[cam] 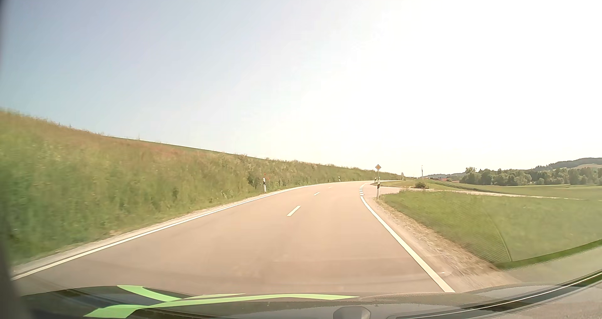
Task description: Follow the waypoints while adhering to traffic rules and regulations
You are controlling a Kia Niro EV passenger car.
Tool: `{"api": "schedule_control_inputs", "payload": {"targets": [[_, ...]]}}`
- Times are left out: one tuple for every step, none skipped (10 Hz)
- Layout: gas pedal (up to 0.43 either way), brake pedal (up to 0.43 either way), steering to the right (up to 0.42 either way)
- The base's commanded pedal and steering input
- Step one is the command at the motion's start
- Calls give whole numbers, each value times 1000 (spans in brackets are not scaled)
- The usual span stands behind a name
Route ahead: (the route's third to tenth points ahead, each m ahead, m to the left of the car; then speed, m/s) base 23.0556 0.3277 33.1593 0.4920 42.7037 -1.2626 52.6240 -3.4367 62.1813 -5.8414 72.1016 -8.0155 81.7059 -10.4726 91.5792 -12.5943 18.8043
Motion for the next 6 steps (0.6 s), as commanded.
{"api": "schedule_control_inputs", "payload": {"targets": [[138, 0, 14], [138, 0, 13], [138, 0, 13], [138, 0, 13], [39, 0, 13], [0, 0, 13]]}}
